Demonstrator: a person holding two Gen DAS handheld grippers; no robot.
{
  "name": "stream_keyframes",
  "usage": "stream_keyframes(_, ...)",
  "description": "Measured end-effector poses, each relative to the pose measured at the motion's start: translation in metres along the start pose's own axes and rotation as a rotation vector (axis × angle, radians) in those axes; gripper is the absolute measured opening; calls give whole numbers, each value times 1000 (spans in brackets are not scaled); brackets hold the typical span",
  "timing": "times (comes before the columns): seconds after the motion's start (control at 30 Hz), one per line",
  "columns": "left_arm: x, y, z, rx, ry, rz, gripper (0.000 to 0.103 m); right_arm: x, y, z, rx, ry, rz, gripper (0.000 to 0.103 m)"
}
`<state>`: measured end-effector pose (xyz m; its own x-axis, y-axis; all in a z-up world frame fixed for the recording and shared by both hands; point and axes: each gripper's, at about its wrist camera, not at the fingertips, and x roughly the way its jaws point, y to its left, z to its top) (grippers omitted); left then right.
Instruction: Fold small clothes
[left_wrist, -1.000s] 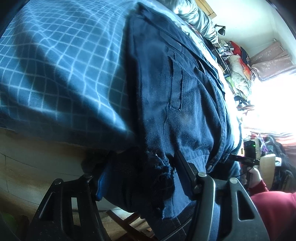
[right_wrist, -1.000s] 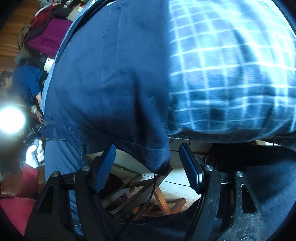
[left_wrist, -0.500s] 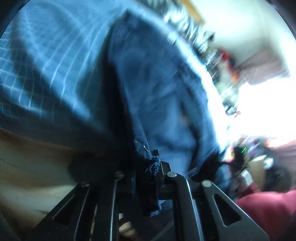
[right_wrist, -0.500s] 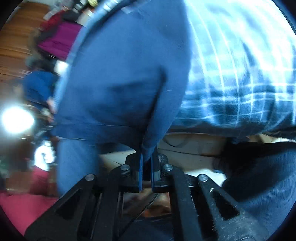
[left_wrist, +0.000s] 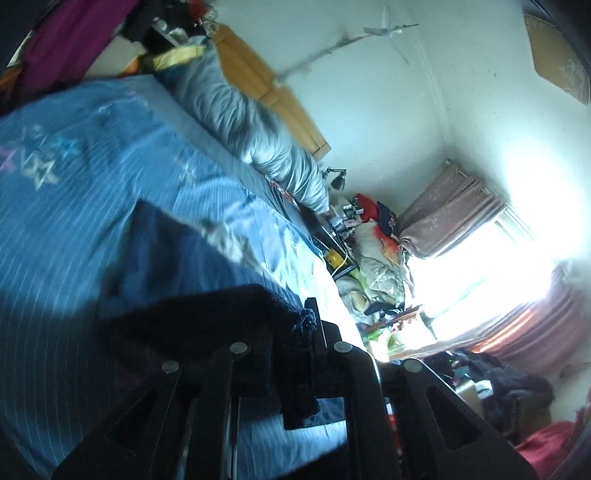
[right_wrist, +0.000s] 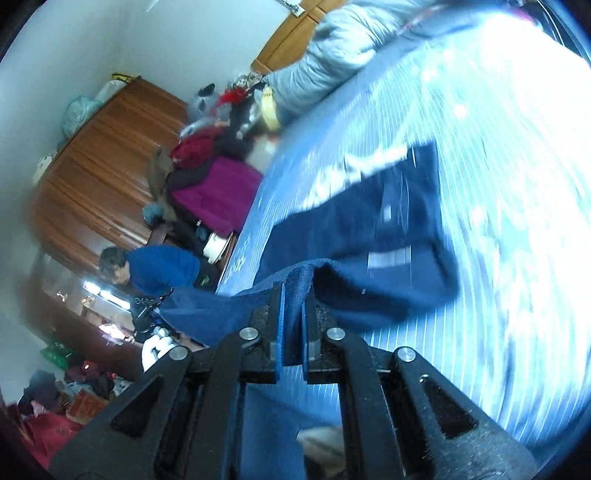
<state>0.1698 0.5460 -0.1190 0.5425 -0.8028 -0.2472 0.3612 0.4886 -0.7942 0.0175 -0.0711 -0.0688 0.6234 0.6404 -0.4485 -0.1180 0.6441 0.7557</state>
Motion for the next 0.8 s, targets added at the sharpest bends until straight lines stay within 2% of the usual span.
stream_keyframes(0.1, 46, 6, 41, 11, 13, 37, 13, 29, -13, 51, -10, 17, -18, 6)
stream_keyframes(0.23, 111, 35, 85, -15, 43, 83, 13, 69, -45, 113, -5, 58, -73, 7)
stream_keyframes(0.33, 162, 72, 107, -48, 63, 129, 15, 105, -82, 149, 12, 96, -113, 8)
stream_keyframes(0.4, 193, 103, 117, -81, 73, 174, 17, 131, -106, 165, 10, 119, -149, 12)
stream_keyframes(0.43, 210, 119, 120, -82, 85, 209, 19, 145, -121, 170, 10, 140, -177, 19)
stream_keyframes(0.47, 230, 141, 121, -94, 109, 262, 24, 158, -135, 175, 15, 160, -226, 33)
stream_keyframes(0.5, 244, 160, 121, -127, 133, 309, 32, 165, -148, 177, 11, 154, -319, 40)
stream_keyframes(0.53, 255, 177, 120, -156, 158, 366, 33, 169, -154, 179, -3, 147, -381, 44)
stream_keyframes(0.57, 261, 188, 120, -161, 172, 405, 33, 169, -159, 177, -12, 140, -394, 46)
stream_keyframes(0.6, 263, 192, 120, -155, 168, 415, 33, 167, -161, 174, -12, 127, -382, 48)
stream_keyframes(0.67, 259, 189, 122, -136, 142, 389, 34, 161, -160, 166, -42, 109, -386, 61)
stream_keyframes(0.7, 254, 185, 122, -119, 132, 382, 38, 160, -159, 162, -69, 104, -405, 61)
stream_keyframes(0.8, 236, 164, 109, -74, 132, 367, 38, 160, -155, 147, -109, 113, -433, 61)
